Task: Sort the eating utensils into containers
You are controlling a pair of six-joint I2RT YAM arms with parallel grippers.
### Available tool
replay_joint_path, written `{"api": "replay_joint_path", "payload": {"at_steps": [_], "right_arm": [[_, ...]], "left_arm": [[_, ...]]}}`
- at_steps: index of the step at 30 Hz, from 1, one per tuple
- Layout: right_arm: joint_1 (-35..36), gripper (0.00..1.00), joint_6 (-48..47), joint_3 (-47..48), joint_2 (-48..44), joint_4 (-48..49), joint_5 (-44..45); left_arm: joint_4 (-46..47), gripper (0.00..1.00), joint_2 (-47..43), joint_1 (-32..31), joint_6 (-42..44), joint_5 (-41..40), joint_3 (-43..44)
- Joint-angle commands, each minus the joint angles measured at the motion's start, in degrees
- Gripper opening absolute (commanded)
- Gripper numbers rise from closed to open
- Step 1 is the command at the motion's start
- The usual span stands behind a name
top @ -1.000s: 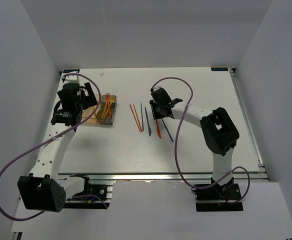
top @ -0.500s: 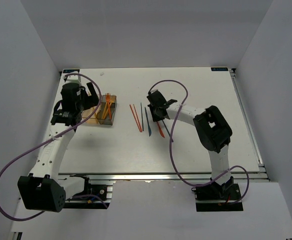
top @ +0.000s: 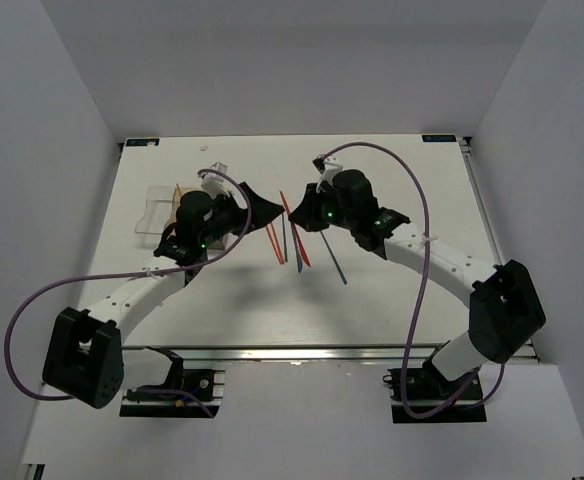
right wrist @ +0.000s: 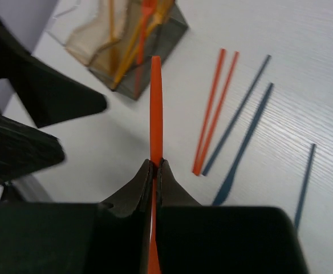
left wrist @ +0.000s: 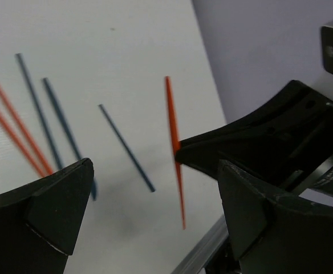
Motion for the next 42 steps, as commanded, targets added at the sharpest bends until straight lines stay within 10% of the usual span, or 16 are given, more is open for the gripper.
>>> {"api": "replay_joint_path", "payload": {"at_steps": [1, 7, 14, 20, 24, 31, 42], "right_arm": [[0.7, 0.0, 4.5, -3.3, -2.2, 9.2, -8.6], [3.0, 0.0, 5.2, -4.1, -4.8, 10.5, -7.9], [4.4, 0.0, 4.3, -2.8, -4.6, 9.9, -6.8], [4.7, 0.0, 4.9, -3.0, -4.3, 10.1, -4.1], [4.2, 0.89, 5.6, -7.7, -8.2, 10.3, 3.1], [1.3, 0.89, 2.3, -13.5, -15.2, 6.6, 11.5], [-3.5, 0.89, -1.8, -20.0, -21.6, 5.5, 10.1]], "left_arm": [[14.3, 0.98, -0.2, -3.6, -6.4, -0.1, -0.3], [14.2, 0.93, 3.5, -4.8, -5.7, -0.8, 0.9], [12.2, 0.56, 5.2, -5.0, -5.2, -0.6, 1.6], [7.5, 0.0, 5.5, -5.1, -2.0, -1.0, 4.3], [-13.5, 0.0, 5.1, -3.4, 8.0, -11.8, 14.5], [-34.3, 0.0, 15.6, 8.4, 26.0, -32.5, 36.6], [-31.0, 0.0, 31.3, 14.4, 39.3, -41.4, 49.6]]}}
